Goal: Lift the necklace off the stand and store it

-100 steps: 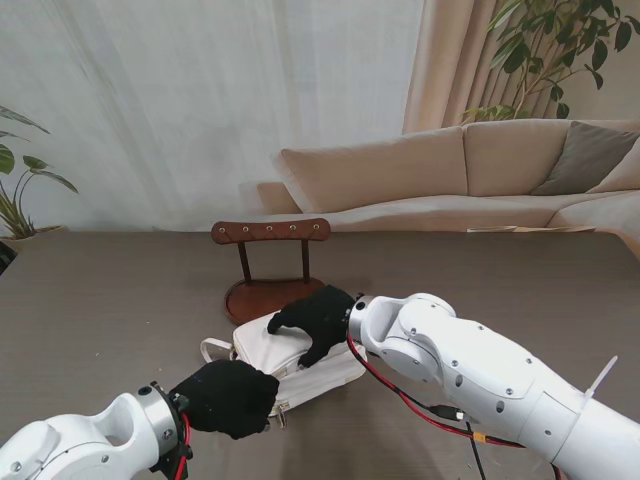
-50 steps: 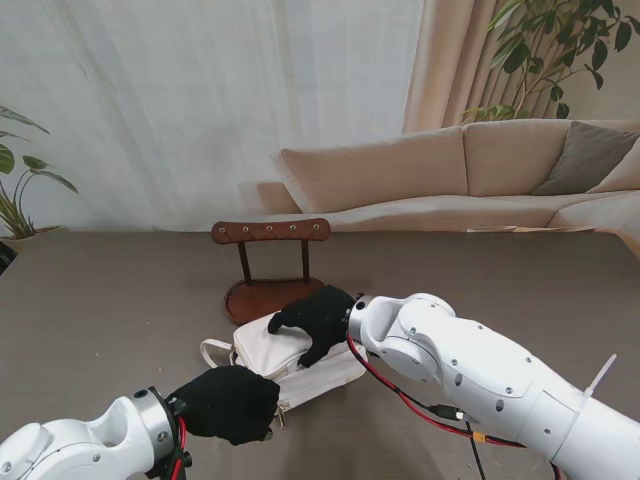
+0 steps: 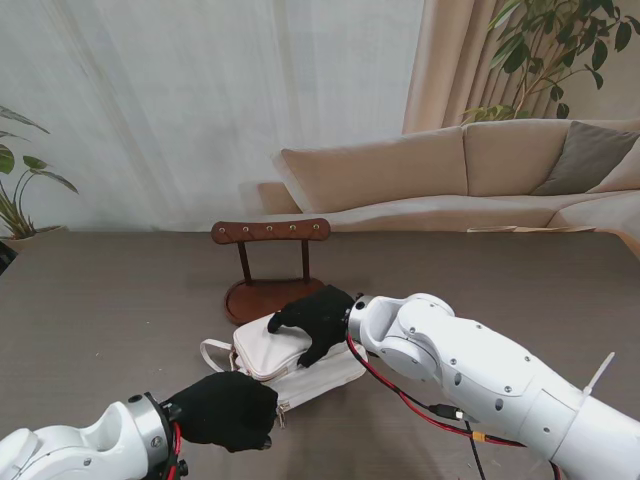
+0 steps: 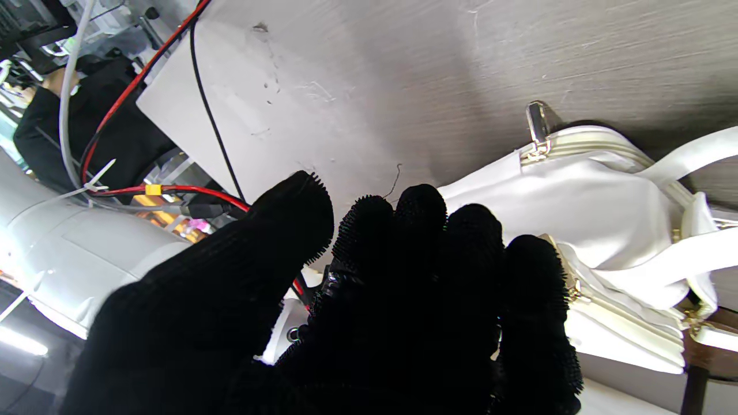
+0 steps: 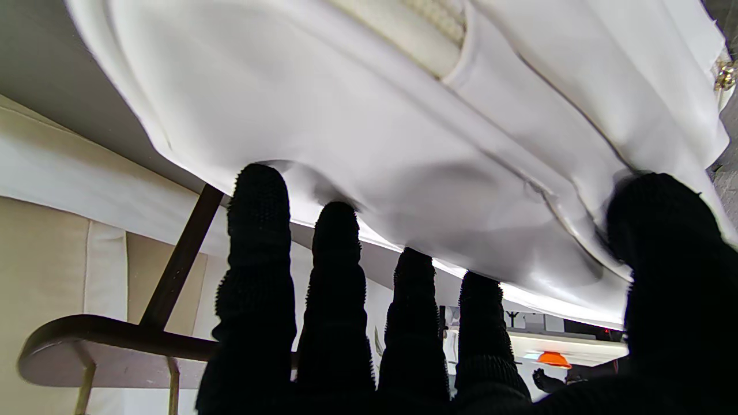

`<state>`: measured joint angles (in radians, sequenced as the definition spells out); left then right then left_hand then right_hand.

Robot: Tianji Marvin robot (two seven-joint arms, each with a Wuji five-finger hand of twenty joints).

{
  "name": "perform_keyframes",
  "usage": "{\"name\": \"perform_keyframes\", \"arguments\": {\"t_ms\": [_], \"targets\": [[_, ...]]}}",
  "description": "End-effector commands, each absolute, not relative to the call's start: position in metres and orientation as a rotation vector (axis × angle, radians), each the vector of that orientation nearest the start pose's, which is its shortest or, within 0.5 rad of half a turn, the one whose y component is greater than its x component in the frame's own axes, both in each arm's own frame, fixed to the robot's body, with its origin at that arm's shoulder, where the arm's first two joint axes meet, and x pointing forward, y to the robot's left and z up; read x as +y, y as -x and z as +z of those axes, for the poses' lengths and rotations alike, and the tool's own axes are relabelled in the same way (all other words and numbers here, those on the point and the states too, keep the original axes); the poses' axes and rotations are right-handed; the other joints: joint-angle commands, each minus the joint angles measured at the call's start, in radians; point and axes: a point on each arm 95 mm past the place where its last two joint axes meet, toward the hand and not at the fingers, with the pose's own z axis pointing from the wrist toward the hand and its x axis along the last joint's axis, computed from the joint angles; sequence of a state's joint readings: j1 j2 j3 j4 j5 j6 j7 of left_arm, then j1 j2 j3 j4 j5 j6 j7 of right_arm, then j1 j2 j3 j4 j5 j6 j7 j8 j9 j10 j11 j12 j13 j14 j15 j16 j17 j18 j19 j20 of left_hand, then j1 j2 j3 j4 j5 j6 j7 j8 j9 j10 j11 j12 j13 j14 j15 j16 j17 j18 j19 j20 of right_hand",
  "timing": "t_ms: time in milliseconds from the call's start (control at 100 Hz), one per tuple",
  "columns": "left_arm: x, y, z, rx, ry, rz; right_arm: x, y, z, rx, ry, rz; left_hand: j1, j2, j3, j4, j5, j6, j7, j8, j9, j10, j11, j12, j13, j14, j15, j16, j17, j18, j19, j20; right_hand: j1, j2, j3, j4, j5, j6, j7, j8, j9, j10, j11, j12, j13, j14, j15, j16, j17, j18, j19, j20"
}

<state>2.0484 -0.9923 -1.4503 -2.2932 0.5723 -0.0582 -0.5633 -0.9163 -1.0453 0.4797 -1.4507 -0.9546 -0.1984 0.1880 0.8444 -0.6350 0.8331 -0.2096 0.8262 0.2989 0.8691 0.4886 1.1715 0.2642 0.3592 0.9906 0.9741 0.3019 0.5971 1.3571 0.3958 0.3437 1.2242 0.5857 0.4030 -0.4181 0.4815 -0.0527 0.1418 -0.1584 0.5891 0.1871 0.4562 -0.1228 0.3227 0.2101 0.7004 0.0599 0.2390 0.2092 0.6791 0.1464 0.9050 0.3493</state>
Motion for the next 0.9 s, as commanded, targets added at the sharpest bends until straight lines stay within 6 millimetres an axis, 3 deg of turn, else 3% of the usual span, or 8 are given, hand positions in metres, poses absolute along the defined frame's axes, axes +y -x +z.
{"name": "perform_keyframes", "arguments": {"t_ms": [0,50,80,170,220,290,440,890], "targets": [[-0.049,-0.244,-0.233,1.972,1.531,-1.756,0.131,-0.434,-0.337,2.337,-0.569,1.286,0.012,-0.001,-0.039,0.033,0.074,-0.270,0.048,0.015,-0.067,-0.090,-0.023,-0.032,-0.060,0.028,-0.065,-0.033,-0.070,-0.032,-0.055,0.010,0.055,0.117,0.027,0.048,0.234,0.058,0.187,0.099,0.140,0.036,0.111,0.055,0.030,0.018,0.021,0.014,-0.473,-0.012,0.026,-0.027],[-0.047,-0.244,-0.234,1.966,1.519,-1.724,0.131,-0.434,-0.337,2.338,-0.568,1.286,-0.012,-0.001,-0.069,0.032,0.029,-0.248,-0.032,0.010,-0.132,-0.076,-0.022,-0.153,-0.100,0.048,-0.158,-0.091,-0.107,-0.033,-0.113,0.002,0.050,0.115,0.027,0.048,0.236,0.057,0.188,0.099,0.140,0.038,0.111,0.055,0.029,0.020,0.021,0.014,-0.473,-0.010,0.025,-0.027],[-0.046,-0.245,-0.235,1.960,1.512,-1.710,0.131,-0.434,-0.337,2.338,-0.567,1.286,-0.026,-0.005,-0.078,0.030,0.012,-0.242,-0.091,0.001,-0.168,-0.072,-0.015,-0.311,-0.127,0.064,-0.218,-0.135,-0.132,-0.033,-0.150,-0.002,0.048,0.115,0.029,0.049,0.234,0.057,0.187,0.099,0.139,0.038,0.111,0.055,0.029,0.020,0.021,0.014,-0.474,-0.010,0.025,-0.027],[-0.043,-0.245,-0.235,1.946,1.514,-1.679,0.131,-0.434,-0.337,2.338,-0.568,1.287,-0.107,0.008,-0.036,0.028,-0.010,-0.210,-0.275,-0.017,-0.240,-0.059,-0.079,-0.429,-0.234,0.083,-0.293,-0.196,-0.201,-0.036,-0.255,-0.029,0.040,0.111,0.033,0.049,0.232,0.057,0.186,0.098,0.138,0.039,0.111,0.055,0.029,0.026,0.022,0.015,-0.475,-0.007,0.024,-0.027],[-0.040,-0.245,-0.235,1.942,1.512,-1.656,0.131,-0.435,-0.337,2.338,-0.568,1.286,-0.151,0.019,-0.005,0.038,-0.004,-0.192,-0.340,-0.021,-0.262,-0.053,-0.104,-0.459,-0.278,0.090,-0.314,-0.216,-0.225,-0.037,-0.305,-0.043,0.036,0.109,0.035,0.050,0.232,0.056,0.186,0.098,0.137,0.040,0.111,0.054,0.029,0.028,0.022,0.016,-0.476,-0.006,0.023,-0.027],[-0.037,-0.244,-0.234,1.943,1.506,-1.606,0.130,-0.435,-0.337,2.336,-0.571,1.286,-0.226,0.039,0.045,0.088,-0.009,-0.144,-0.446,-0.051,-0.300,-0.032,-0.136,-0.504,-0.344,0.101,-0.341,-0.247,-0.249,-0.038,-0.378,-0.064,0.031,0.105,0.039,0.049,0.230,0.057,0.186,0.098,0.136,0.040,0.111,0.054,0.028,0.029,0.022,0.016,-0.477,-0.005,0.022,-0.027],[-0.031,-0.244,-0.236,1.950,1.504,-1.501,0.130,-0.436,-0.336,2.336,-0.571,1.284,-0.267,0.033,0.017,0.080,-0.045,-0.063,-0.537,-0.085,-0.372,0.005,-0.170,-0.543,-0.428,0.124,-0.372,-0.282,-0.278,-0.034,-0.454,-0.085,0.024,0.101,0.047,0.049,0.230,0.057,0.185,0.098,0.135,0.042,0.110,0.054,0.028,0.033,0.022,0.017,-0.478,-0.003,0.020,-0.026],[-0.022,-0.250,-0.238,2.002,1.536,-1.306,0.129,-0.438,-0.336,2.342,-0.568,1.283,-0.436,0.024,-0.090,0.044,-0.117,0.036,-0.660,-0.152,-0.480,0.054,-0.229,-0.624,-0.540,0.182,-0.406,-0.327,-0.287,0.000,-0.585,-0.098,0.004,0.089,0.065,0.046,0.229,0.057,0.185,0.097,0.133,0.045,0.111,0.054,0.030,0.041,0.020,0.019,-0.478,0.000,0.016,-0.024]]}}
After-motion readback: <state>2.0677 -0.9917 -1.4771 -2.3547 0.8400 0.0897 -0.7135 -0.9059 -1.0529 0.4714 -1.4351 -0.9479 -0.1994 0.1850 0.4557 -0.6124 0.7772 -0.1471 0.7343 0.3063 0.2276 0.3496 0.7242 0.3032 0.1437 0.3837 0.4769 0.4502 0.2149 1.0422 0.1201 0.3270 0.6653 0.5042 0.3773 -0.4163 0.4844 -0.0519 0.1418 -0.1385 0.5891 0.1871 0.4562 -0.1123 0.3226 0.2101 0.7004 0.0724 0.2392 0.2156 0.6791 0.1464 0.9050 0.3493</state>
